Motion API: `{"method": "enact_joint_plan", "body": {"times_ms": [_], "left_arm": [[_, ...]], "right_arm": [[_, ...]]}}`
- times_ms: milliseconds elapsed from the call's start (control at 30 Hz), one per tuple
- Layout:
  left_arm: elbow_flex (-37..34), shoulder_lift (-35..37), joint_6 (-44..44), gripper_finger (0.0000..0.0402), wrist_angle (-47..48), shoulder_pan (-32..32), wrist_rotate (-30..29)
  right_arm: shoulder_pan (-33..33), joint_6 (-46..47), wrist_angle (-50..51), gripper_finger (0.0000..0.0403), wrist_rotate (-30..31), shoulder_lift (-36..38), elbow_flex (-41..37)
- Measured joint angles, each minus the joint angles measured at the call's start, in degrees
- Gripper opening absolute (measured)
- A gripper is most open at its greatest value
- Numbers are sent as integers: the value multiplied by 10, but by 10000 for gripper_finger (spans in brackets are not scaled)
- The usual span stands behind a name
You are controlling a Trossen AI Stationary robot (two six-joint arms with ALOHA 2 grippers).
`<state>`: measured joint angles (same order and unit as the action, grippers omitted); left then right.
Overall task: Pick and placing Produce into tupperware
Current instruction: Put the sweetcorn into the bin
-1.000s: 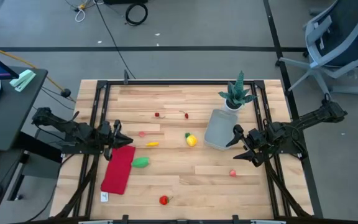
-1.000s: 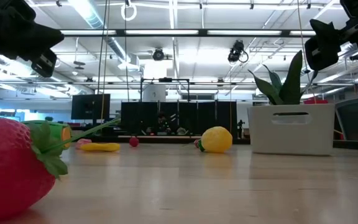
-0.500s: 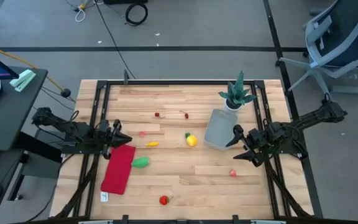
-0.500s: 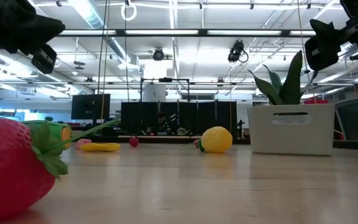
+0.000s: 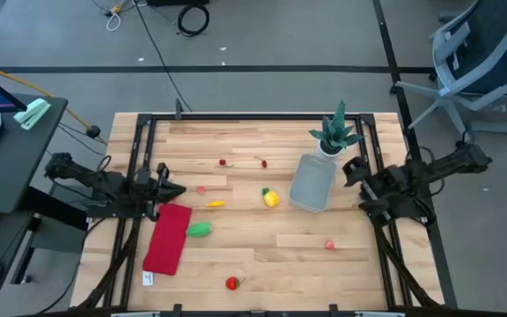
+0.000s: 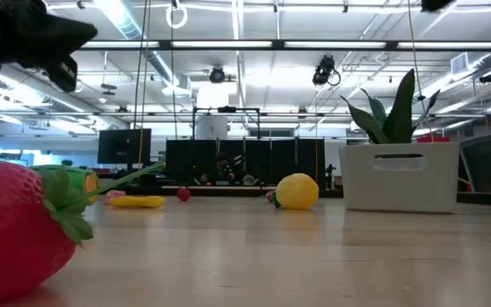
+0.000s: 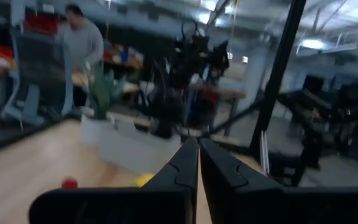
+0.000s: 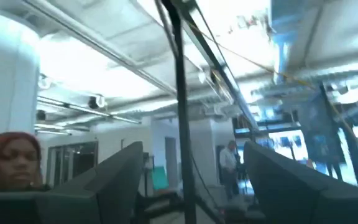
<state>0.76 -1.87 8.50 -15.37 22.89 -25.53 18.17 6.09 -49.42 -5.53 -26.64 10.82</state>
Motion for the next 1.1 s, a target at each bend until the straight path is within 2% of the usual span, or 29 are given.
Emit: {"method": "enact_joint_plan", "body": {"times_ms": [133, 267, 400, 500, 633, 767, 933, 1100], "left_arm": [[14, 0, 13, 36, -7, -4, 0], [68, 0, 61, 71, 109, -3, 1], [150, -7, 101, 120, 254, -1, 3], [220, -23, 122, 154, 336, -1, 4], [306, -51, 146, 185, 410, -2, 4], [365, -76, 162, 196, 475, -2, 3], [395, -104, 196, 193, 558, -2, 3], [390, -125, 193, 186, 588, -2, 4]], "right_arm": [[0, -76, 29, 288, -68, -73, 61], [0, -170, 36, 288, -144, -189, 146], [0, -249, 102, 288, -144, -301, 256], [0, -275, 203, 288, -113, -367, 344], [0, -270, 391, 288, -67, -439, 461], [-1, -245, 520, 288, -60, -499, 558], [0, -184, 577, 288, -56, -552, 622], [0, -113, 593, 288, -49, -568, 650]]}}
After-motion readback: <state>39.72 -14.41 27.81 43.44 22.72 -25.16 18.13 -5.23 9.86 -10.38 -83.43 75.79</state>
